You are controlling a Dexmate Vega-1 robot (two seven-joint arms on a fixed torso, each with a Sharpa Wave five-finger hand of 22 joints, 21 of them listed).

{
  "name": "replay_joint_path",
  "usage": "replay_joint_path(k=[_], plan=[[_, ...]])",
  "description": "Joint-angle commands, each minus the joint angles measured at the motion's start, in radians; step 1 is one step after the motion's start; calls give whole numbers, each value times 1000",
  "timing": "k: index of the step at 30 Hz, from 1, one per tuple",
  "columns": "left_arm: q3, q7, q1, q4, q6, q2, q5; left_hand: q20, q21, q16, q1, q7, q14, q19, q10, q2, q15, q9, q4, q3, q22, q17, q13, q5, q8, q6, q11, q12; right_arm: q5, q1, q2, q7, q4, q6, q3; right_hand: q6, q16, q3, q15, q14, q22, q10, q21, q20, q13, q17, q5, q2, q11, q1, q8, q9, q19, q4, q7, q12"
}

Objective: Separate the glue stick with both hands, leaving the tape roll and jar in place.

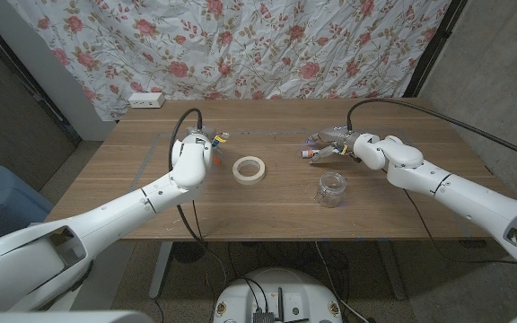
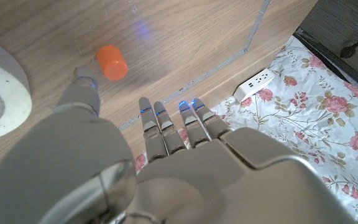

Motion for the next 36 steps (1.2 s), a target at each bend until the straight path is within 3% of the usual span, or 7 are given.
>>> replay_joint_path(k=[1, 4, 12, 17, 23, 36], plan=[[-94, 156, 83, -28, 3, -4, -111, 2, 4, -1, -13, 3, -8, -2, -9, 0, -1, 1, 0, -6, 1, 5, 3, 3, -2, -13, 2, -2, 114, -11, 2, 11, 15, 31, 39, -40, -17, -13, 15, -44, 4, -54, -4, -8, -2, 1, 11, 7, 9, -52, -1, -1, -34, 19, 1, -3], [-127, 227, 106, -31, -18, -3, -177, -1, 5, 0, -14, 4, -8, -1, -13, 6, -3, 1, 1, -4, 1, 5, 3, 4, -2, -23, 8, -1, 165, -12, 10, 7, 35, 46, 54, -65, -30, -16, 17, -80, 2, -90, -4, -32, -6, -3, 7, 23, 17, -75, 0, -2, -56, 30, 8, -4], [-206, 386, 156, -32, -65, 0, -362, 2, 5, 0, -21, 11, -16, -2, -31, 18, 0, 1, 6, -3, 1, 6, 3, 4, -3, -44, 16, -1, 272, -19, 24, -44, 87, 110, 82, -95, -35, -31, -18, -105, 1, -121, 3, -68, -10, -10, -9, 34, 20, -124, -1, -3, -50, 50, 23, -2], [-229, 462, 172, -36, -81, 11, -448, 0, 5, 0, -25, 11, -17, -4, -35, 22, 0, 1, 7, -3, 1, 6, 3, 4, -2, -47, 19, 0, 335, -37, 31, -82, 98, 132, 105, -105, -34, -38, -29, -105, 0, -123, 7, -75, -11, -13, -15, 37, 22, -144, -1, -3, -38, 59, 28, 0], [-230, 525, 164, -26, -88, 13, -523, -4, 6, 2, -46, 16, -19, -6, -37, 42, -2, 2, 21, -3, 2, 7, 4, 2, 1, -56, 23, 4, 393, -53, 43, -93, 89, 96, 123, -128, -31, -49, -27, -101, 0, -129, 10, -84, -14, -19, -26, 50, 29, -185, -4, -4, -21, 79, 38, 3], [-315, 716, 202, 21, -226, -11, -764, -6, 8, 2, -68, 25, -25, -5, -45, 79, -2, 2, 33, 1, 2, 7, 4, 0, 1, -77, 38, 8, 513, -119, 47, -192, 56, 80, 180, -121, -22, -64, -30, -77, 0, -120, 14, -90, -17, -27, -41, 65, 33, -237, 5, -5, 5, 106, 42, 10]])
